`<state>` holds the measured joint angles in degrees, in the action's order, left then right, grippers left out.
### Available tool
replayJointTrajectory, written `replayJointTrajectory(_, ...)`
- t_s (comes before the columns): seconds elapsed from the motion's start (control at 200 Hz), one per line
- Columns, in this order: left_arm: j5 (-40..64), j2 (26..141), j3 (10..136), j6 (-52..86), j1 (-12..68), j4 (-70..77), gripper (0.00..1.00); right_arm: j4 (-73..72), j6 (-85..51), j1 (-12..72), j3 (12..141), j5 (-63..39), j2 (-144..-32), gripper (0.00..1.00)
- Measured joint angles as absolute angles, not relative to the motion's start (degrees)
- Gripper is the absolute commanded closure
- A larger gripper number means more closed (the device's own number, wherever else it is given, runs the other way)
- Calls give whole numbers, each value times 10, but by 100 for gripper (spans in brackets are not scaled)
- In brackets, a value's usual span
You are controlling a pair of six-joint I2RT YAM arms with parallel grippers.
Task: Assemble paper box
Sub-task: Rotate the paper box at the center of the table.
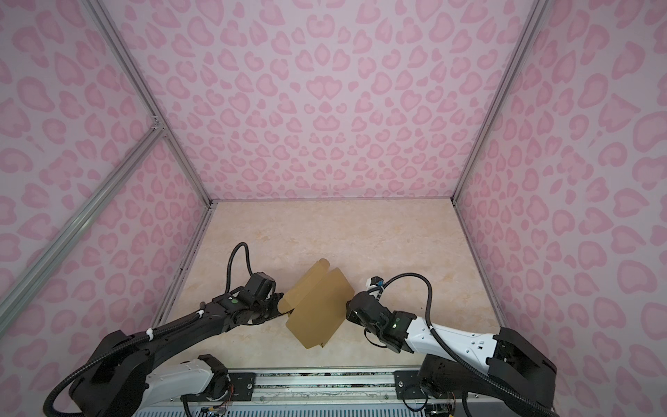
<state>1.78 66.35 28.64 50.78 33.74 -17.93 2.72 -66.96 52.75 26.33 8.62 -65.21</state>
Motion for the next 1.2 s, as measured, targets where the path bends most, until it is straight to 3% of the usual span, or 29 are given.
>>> replayJointTrajectory(0.265, 5, 479, 228, 599, 407, -212, 27, 42, -548, 420, 342, 5, -660, 58)
replayJointTrajectory(0.435, -40, 389, 244, 611, 418, -276, 23, 62, -523, 418, 338, -32, -617, 58)
replayJointTrajectory(0.63, -86, 350, 353, 505, 417, -359, 15, 81, -523, 435, 284, -47, -562, 57)
replayJointTrajectory(0.855, -65, 440, 499, 318, 406, -389, 12, 84, -518, 457, 258, -52, -523, 56)
replayJointTrajectory(1.0, 14, 564, 578, 220, 397, -391, 22, 93, -506, 474, 258, -54, -497, 56)
replayJointTrajectory(1.125, 71, 622, 615, 169, 393, -395, 24, 106, -503, 483, 256, -43, -471, 56)
replayJointTrajectory(1.2, 87, 649, 628, 145, 387, -406, 30, 111, -503, 485, 248, -39, -455, 56)
